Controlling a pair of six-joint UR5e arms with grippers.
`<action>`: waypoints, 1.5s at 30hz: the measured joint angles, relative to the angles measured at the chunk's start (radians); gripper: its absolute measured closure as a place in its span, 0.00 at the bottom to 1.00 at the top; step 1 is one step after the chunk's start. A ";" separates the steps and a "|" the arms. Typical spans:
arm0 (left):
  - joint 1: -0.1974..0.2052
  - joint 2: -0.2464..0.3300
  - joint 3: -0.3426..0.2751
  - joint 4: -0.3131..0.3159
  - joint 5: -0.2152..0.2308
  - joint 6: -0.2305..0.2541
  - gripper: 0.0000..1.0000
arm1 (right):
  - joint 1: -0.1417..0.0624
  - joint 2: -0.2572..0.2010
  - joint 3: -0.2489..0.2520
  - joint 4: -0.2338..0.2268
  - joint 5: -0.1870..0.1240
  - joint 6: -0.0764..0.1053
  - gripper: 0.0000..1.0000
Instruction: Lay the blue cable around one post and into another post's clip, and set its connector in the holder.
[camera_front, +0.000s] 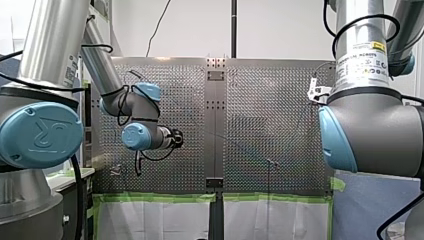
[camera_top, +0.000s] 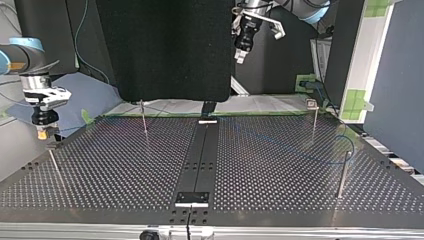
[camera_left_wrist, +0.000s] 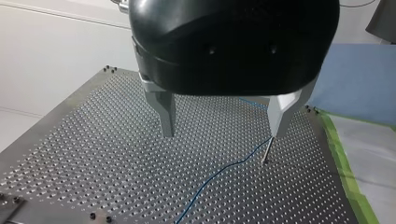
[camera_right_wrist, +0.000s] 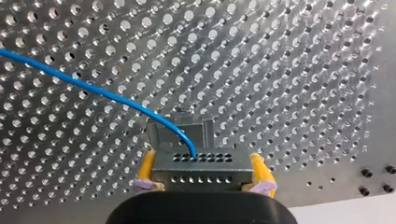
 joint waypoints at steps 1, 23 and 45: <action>0.001 0.000 0.000 0.000 0.000 0.000 0.02 | 0.000 0.002 -0.003 0.001 -0.002 0.000 1.00; 0.012 0.000 0.000 0.001 0.000 0.002 0.02 | -0.009 0.067 -0.098 0.058 -0.013 -0.035 1.00; 0.018 0.000 0.000 0.001 0.002 0.002 0.02 | 0.001 0.101 -0.124 0.072 -0.032 -0.056 1.00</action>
